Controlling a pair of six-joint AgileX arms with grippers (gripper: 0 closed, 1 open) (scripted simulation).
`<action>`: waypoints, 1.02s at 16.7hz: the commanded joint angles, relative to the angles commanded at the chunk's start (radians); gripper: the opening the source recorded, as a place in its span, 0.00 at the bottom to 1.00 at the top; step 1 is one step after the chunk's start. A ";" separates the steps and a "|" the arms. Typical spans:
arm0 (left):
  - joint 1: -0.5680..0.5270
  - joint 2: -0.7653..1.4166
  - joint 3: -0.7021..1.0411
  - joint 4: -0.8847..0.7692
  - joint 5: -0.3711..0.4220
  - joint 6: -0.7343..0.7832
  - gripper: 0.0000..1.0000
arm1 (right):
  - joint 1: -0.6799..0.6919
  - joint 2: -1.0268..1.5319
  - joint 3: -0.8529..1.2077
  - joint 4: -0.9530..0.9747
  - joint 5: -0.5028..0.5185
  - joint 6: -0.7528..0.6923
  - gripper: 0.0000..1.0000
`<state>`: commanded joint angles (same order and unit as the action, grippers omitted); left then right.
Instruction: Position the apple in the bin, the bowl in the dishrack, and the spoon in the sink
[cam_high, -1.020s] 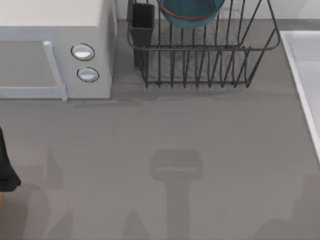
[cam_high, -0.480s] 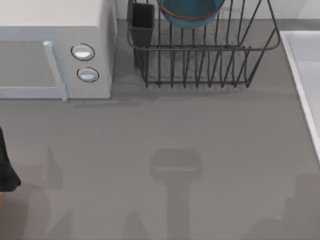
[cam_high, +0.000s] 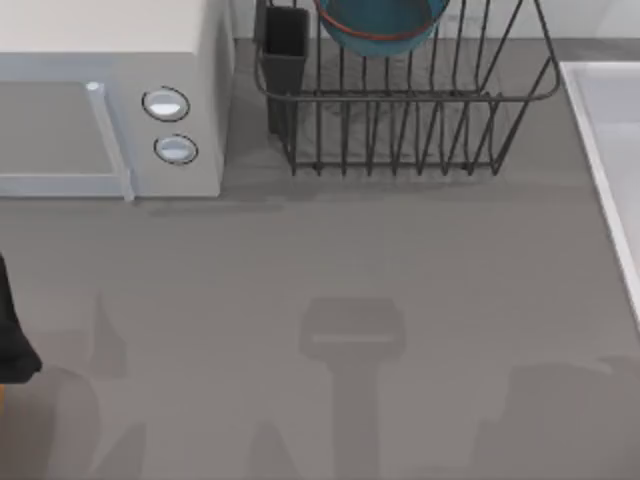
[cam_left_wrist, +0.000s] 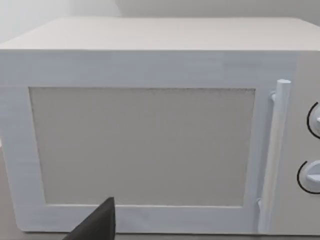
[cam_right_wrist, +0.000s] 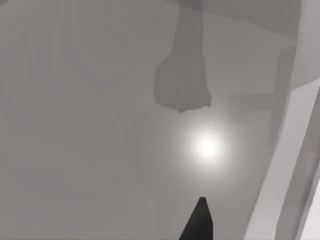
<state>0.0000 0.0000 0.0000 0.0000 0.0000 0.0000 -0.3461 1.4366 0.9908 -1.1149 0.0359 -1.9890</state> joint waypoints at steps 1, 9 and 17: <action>0.000 0.000 0.000 0.000 0.000 0.000 1.00 | 0.000 -0.006 0.008 -0.009 0.000 0.000 0.00; 0.000 0.000 0.000 0.000 0.000 0.000 1.00 | 0.008 0.058 0.070 -0.037 0.001 0.002 0.00; 0.000 0.000 0.000 0.000 0.000 0.000 1.00 | 0.068 0.521 0.698 -0.256 0.006 0.037 0.00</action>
<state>0.0000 0.0000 0.0000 0.0000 0.0000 0.0000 -0.2781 1.9573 1.6889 -1.3710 0.0419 -1.9517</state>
